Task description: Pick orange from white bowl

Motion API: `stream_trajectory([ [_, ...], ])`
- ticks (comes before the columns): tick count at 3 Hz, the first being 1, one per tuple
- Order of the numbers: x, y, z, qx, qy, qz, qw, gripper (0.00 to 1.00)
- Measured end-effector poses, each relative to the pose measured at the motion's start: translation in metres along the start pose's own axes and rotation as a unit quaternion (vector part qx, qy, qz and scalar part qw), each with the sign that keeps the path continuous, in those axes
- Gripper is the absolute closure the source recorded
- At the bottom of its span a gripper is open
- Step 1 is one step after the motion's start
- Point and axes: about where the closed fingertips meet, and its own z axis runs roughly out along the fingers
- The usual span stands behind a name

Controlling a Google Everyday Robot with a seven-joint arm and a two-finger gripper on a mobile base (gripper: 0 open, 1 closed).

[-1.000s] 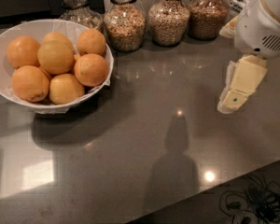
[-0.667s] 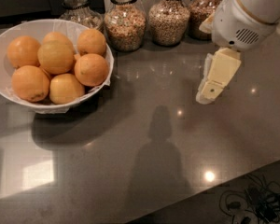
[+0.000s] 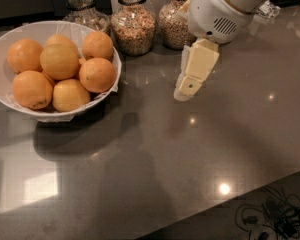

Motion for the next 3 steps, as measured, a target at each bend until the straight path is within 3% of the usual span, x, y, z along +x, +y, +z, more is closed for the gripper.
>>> stream_trajectory([
  [2, -0.008, 0.0, 0.005, 0.01, -0.016, 0.006, 0.9998, 0.0],
  [3, -0.03, 0.0, 0.021, 0.022, -0.036, 0.012, 0.999, 0.0],
])
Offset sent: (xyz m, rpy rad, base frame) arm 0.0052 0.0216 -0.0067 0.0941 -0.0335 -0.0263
